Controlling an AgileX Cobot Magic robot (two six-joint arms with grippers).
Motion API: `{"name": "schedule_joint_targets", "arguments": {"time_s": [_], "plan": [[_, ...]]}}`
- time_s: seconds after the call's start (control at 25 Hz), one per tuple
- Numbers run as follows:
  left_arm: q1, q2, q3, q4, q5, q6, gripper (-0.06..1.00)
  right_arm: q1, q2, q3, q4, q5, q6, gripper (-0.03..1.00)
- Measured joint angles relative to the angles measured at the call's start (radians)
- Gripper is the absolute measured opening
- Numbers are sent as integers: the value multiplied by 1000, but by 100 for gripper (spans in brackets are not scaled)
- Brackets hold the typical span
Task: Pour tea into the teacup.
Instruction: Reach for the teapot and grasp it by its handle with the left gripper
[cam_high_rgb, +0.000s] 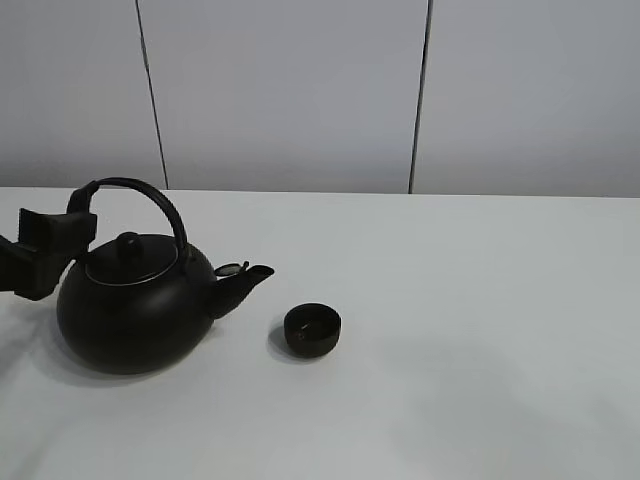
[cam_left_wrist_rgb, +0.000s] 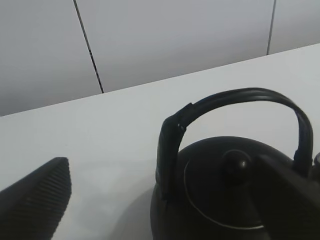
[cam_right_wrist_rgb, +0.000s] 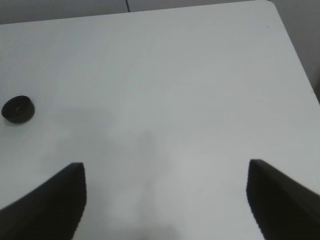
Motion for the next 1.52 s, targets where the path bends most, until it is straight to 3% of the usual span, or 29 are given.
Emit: {"name": "schedule_joint_targets", "arguments": {"time_s": [0.8,1.52], "plan": [[24,58,-69,0,-14,-48,69,0,0,0,0,0,0,60],[26,59,-114,22,99,-51,69,0,0,0,0,0,0,60]]}}
